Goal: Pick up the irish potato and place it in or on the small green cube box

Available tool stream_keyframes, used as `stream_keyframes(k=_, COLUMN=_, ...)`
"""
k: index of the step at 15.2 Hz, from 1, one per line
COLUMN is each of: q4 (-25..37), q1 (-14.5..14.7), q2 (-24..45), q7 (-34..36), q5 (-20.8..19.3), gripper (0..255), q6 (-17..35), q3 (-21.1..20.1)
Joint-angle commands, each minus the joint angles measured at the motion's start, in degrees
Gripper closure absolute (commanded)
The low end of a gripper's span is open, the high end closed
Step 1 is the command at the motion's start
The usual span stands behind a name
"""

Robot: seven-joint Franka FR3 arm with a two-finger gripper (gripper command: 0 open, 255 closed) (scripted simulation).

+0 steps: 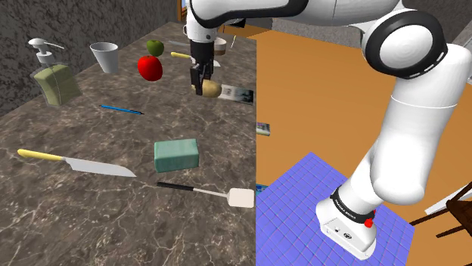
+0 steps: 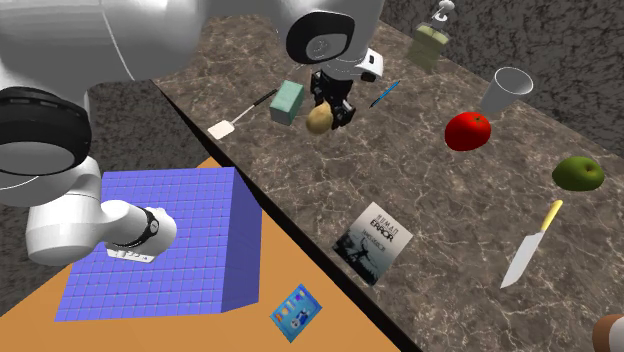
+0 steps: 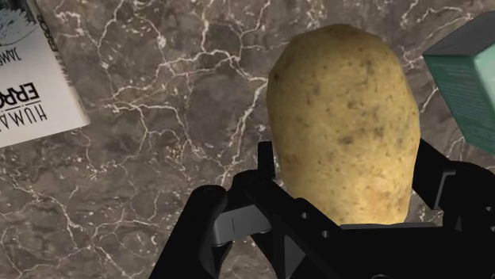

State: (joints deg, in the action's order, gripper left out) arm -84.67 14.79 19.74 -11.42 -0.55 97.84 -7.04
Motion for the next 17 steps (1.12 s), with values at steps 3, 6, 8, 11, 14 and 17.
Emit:
stream_keyframes(k=3, q4=2.8, q1=0.0, q2=-0.2, q7=0.0, q5=0.0, gripper=255, q6=-3.0, q3=0.0)
stream_keyframes(k=6, q4=1.3, q1=1.5, q2=-1.4, q7=2.3, q5=0.2, gripper=255, q6=-2.7, q3=-0.8)
stream_keyframes(k=8, q4=-0.2, q1=3.0, q2=-2.4, q7=4.6, q5=0.3, gripper=255, q6=-2.1, q3=-1.7)
stream_keyframes(k=11, q4=-1.8, q1=5.2, q2=-3.5, q7=8.2, q5=0.5, gripper=255, q6=-1.5, q3=-3.0)
stream_keyframes(k=14, q4=-2.7, q1=7.5, q2=-4.0, q7=11.8, q5=0.6, gripper=255, q6=-1.0, q3=-4.4)
stream_keyframes(k=17, q4=-2.9, q1=9.8, q2=-4.1, q7=15.5, q5=0.6, gripper=255, q6=-0.7, q3=-5.8)
